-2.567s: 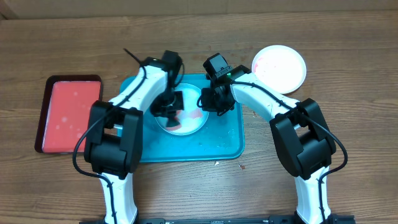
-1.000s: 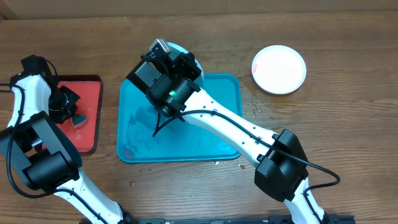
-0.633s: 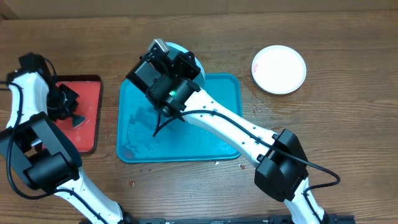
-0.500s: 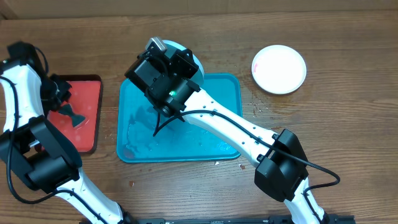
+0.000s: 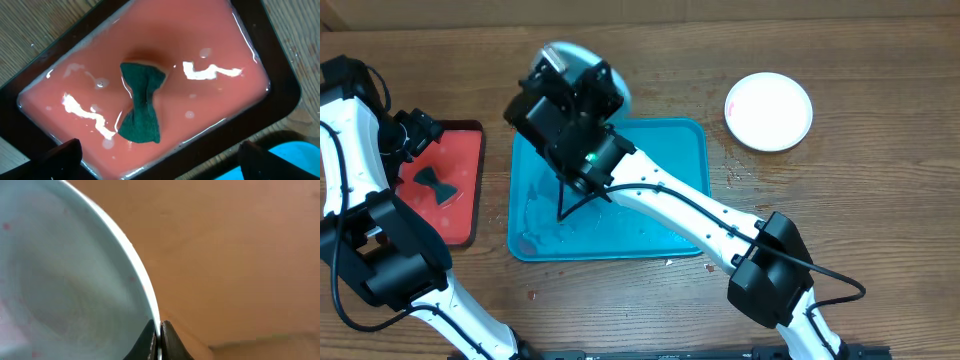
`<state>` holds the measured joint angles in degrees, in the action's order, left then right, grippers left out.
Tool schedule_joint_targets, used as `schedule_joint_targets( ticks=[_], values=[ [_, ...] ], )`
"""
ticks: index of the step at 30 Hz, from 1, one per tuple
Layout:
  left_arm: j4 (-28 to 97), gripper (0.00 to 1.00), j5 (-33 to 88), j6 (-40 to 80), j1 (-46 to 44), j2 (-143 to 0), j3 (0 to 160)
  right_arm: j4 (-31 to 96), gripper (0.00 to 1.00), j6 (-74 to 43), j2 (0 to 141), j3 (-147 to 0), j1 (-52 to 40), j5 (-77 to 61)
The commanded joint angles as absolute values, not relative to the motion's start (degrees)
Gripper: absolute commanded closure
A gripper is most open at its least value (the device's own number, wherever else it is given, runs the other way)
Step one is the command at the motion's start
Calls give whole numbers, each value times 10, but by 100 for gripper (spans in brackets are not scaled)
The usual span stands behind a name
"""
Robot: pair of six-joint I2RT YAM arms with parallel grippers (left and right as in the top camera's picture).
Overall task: Clean dirty plates on tray and stack at the side
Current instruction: 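Lift the light-blue plate with the right gripper toward the right side, then lower the light-blue plate onto the plate stack and open the right gripper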
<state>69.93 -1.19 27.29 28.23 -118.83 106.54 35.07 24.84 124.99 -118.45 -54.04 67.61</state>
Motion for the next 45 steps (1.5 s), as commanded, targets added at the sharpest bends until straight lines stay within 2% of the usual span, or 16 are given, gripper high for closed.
schedule_joint_targets(
  ticks=[1,2,3,8,11,15,20,24,26,33,38,40,41,43,44,45],
  values=[
    [701,0,-4,272,281,-1175,1073,508,96,355,1242,-1193,-543,531],
    [701,0,-4,273,281,-1175,1073,557,96,387,1242,-1193,-544,470],
    [701,0,-4,272,281,-1175,1073,563,96,385,1242,-1193,-544,464],
    [701,0,-4,272,281,-1175,1073,486,96,221,1239,-1193,-524,640],
    [700,0,-4,272,281,-1175,1073,505,96,130,1228,-1193,-477,605],
    [700,0,-4,273,281,-1175,1073,615,96,30,1213,-1193,-360,329],
    [700,0,-4,273,281,-1175,1073,675,96,-61,1212,-1193,-145,-32],
    [700,0,-4,273,281,-1175,1073,694,96,-60,1213,-1193,-20,-222],
    [700,0,-4,273,281,-1175,1073,706,96,-60,1213,-1192,34,-266],
    [699,0,-4,272,281,-1175,1073,694,96,-60,1214,-1152,130,-209],
    [698,0,-4,272,281,-1175,1073,644,96,-110,1215,-1092,132,-107],
    [698,0,-4,273,281,-1175,1073,605,96,-123,1215,-1056,132,-111],
    [698,0,-4,272,281,-1175,1073,598,86,-122,1215,-1048,132,-116],
    [698,0,-4,272,281,-1175,1073,597,54,-122,1215,-1042,131,-147],
    [698,0,-4,272,281,-1175,1073,597,48,-122,1215,-1042,131,-164],
    [698,0,-4,272,281,-1175,1073,604,37,-122,1213,-1049,131,-199]
  ],
)
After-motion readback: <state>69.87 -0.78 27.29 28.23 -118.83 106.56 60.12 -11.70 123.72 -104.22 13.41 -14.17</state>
